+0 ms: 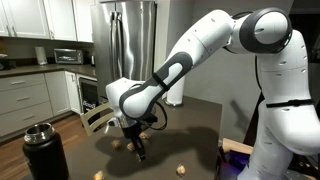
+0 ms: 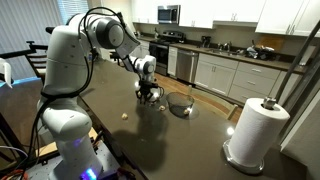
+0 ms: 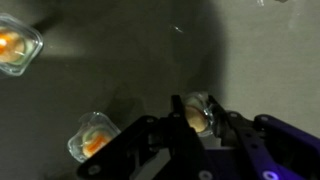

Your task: Take one yellow object from the table and put it in the black basket

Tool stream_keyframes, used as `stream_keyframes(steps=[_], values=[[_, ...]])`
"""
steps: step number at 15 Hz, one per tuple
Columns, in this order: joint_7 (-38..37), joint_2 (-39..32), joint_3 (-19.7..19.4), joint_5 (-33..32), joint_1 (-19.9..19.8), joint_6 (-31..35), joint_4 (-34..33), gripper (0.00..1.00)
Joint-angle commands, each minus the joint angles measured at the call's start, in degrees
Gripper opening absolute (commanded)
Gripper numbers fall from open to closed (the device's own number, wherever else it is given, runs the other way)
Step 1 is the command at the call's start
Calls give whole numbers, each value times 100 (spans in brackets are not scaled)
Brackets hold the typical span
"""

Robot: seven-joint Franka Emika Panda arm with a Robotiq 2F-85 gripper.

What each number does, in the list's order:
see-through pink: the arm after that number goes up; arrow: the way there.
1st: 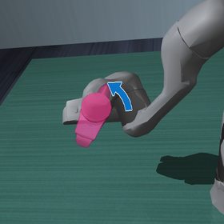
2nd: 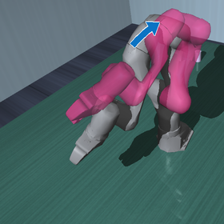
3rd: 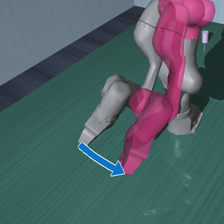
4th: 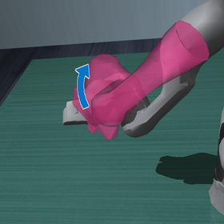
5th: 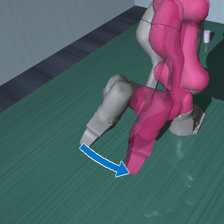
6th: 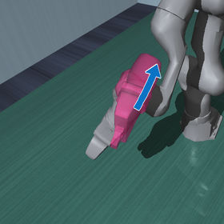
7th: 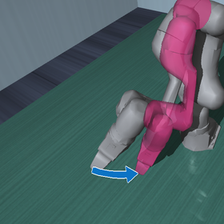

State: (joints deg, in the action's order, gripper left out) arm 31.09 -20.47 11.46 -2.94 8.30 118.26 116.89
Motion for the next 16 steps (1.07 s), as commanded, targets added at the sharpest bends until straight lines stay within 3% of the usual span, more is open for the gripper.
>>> stream_keyframes(steps=[1,9,16], values=[[-507,330,-3,-114,41,-777,-125,10],[-1212,1115,-207,-229,-24,-2214,-840,10],[-1601,980,-631,-319,-263,-2329,-1976,10]])
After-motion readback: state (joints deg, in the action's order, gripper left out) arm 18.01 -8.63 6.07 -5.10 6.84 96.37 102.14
